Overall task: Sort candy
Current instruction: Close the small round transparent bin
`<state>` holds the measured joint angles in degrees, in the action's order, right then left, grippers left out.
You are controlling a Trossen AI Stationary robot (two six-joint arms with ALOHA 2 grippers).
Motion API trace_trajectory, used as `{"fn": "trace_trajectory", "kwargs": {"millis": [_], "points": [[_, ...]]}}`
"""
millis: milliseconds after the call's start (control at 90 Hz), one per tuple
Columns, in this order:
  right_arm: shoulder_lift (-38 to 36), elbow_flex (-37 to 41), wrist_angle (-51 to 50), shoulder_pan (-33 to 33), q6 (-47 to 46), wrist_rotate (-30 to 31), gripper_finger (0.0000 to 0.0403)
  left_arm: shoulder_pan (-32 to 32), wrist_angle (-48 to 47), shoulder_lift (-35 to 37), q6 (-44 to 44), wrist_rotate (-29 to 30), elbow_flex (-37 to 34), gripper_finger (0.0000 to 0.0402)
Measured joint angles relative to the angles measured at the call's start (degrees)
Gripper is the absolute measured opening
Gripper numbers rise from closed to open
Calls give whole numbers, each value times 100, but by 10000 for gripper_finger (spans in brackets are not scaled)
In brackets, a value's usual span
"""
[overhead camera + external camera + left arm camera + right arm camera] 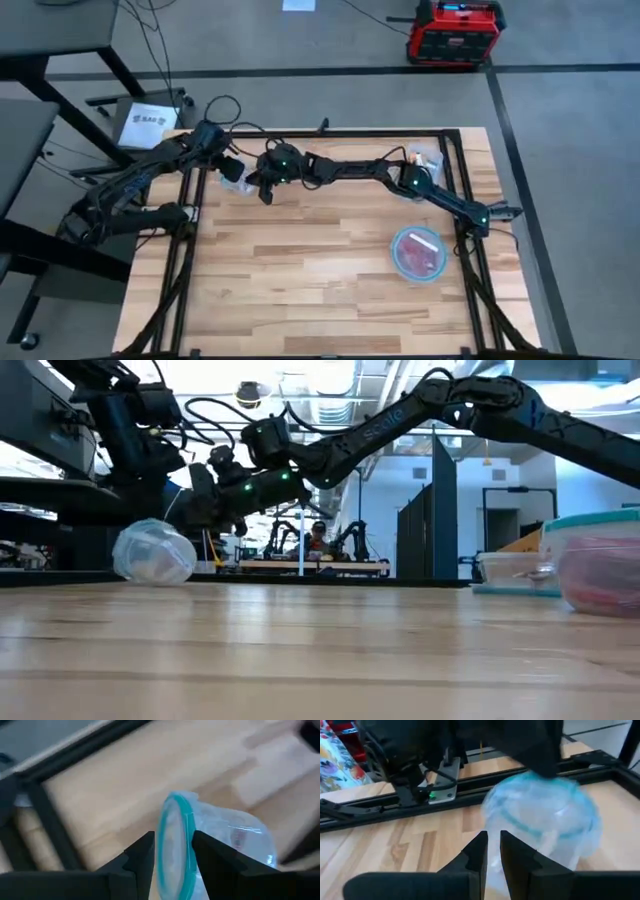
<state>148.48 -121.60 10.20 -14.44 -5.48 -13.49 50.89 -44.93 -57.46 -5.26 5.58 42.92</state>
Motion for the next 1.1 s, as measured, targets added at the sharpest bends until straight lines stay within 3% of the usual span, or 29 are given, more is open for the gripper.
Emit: {"fn": "trace_trajectory", "kwargs": {"millis": [267,467,1100], "points": [[210,-39,-175,-4,148,14,38,-1,84,14,-12,-151,20,123],[210,-34,-315,-5,298,18,38,-44,321,10,-99,-786,19,123],[261,20,-1550,-10,707,255,38,-884,619,8,-612,-920,9,123]]}}
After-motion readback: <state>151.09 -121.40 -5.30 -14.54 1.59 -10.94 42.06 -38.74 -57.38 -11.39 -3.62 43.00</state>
